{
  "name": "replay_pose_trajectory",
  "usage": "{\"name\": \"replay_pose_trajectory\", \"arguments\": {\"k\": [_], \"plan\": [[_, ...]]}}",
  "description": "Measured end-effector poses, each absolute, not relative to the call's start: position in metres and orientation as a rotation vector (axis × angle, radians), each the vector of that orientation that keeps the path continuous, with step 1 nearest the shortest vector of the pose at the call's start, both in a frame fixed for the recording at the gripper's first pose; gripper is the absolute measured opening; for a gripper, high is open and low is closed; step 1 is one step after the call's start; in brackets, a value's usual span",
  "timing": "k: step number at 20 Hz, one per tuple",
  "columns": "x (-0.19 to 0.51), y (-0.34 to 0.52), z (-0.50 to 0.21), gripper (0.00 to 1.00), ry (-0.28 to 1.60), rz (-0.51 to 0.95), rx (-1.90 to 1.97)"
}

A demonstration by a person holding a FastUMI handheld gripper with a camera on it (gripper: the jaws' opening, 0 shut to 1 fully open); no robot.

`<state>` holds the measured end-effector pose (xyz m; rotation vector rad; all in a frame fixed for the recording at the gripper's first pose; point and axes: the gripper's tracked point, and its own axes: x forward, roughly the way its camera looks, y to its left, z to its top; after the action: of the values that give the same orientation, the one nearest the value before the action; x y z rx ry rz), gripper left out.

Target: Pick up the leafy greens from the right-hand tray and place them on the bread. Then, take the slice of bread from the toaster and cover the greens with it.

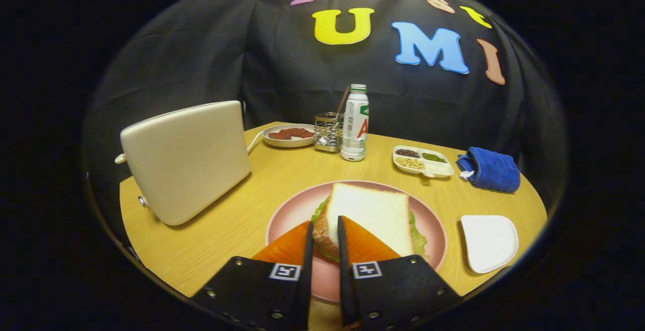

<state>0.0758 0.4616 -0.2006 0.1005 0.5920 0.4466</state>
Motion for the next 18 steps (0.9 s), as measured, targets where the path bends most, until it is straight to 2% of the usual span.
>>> {"name": "replay_pose_trajectory", "arguments": {"k": [1,2,4,5,6,7,8,18], "plan": [[0.077,0.466,-0.201,0.32,0.588,0.453,0.115],[0.077,0.468,-0.2,0.34,0.591,0.469,0.13],[0.074,0.475,-0.194,0.5,0.585,0.502,0.149],[0.072,0.478,-0.19,0.64,0.578,0.517,0.15],[0.069,0.482,-0.19,0.72,0.572,0.538,0.153],[0.068,0.484,-0.189,0.89,0.566,0.54,0.145],[0.069,0.482,-0.19,0.95,0.566,0.536,0.133],[0.069,0.497,-0.158,0.99,0.461,0.577,0.189]]}}
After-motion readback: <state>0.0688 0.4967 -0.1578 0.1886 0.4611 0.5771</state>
